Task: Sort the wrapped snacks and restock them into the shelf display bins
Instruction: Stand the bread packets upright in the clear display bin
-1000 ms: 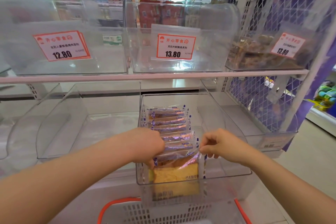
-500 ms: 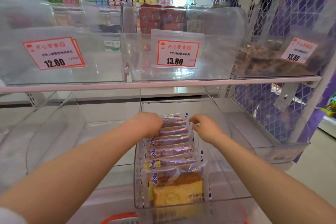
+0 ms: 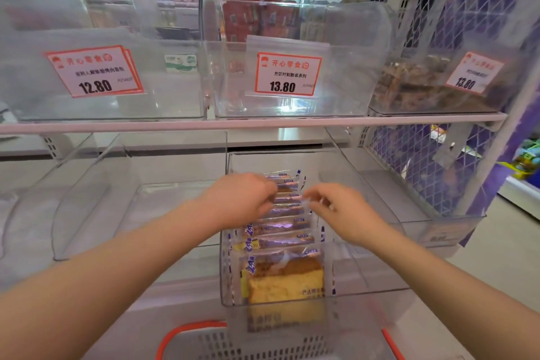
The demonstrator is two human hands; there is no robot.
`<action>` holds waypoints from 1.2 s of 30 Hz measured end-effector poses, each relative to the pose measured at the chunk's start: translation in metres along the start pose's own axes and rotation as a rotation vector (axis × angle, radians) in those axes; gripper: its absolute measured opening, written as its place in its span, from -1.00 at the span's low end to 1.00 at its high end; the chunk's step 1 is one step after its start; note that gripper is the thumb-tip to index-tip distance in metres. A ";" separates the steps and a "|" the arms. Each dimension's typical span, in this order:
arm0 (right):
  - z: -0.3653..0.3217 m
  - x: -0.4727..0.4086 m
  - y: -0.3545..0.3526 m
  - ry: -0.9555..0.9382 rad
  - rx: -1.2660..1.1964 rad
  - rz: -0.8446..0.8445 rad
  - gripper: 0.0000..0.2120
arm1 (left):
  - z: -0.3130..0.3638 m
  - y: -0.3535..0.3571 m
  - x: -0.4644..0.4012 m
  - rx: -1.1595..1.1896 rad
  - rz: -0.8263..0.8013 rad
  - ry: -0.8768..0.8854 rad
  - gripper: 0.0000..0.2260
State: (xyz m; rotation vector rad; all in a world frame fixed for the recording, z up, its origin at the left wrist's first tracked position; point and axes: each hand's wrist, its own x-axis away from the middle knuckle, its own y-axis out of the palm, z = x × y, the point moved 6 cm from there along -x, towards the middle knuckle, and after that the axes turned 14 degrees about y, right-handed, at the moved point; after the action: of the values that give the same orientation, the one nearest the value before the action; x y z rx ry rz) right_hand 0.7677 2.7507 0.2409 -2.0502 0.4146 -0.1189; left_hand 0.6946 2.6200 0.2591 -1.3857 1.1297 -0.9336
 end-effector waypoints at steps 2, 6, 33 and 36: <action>-0.009 0.034 0.007 -0.127 0.064 -0.153 -0.85 | 0.025 -0.006 0.020 0.104 0.003 0.088 -0.81; -0.009 0.057 0.013 -0.175 0.212 -0.178 -0.75 | 0.050 0.005 0.042 -0.090 -0.217 0.101 -0.69; 0.016 0.109 0.008 -0.059 0.398 0.038 -0.84 | 0.085 0.013 0.086 -0.114 0.028 0.048 -0.80; 0.011 0.091 -0.007 -0.023 0.273 0.174 -0.88 | 0.066 0.001 0.076 -0.075 0.143 -0.017 -0.80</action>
State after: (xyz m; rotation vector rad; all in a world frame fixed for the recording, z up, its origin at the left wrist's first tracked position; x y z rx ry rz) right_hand 0.8579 2.7324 0.2335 -1.7383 0.5302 -0.0434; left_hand 0.7766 2.5633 0.2456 -1.3513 1.2453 -0.7829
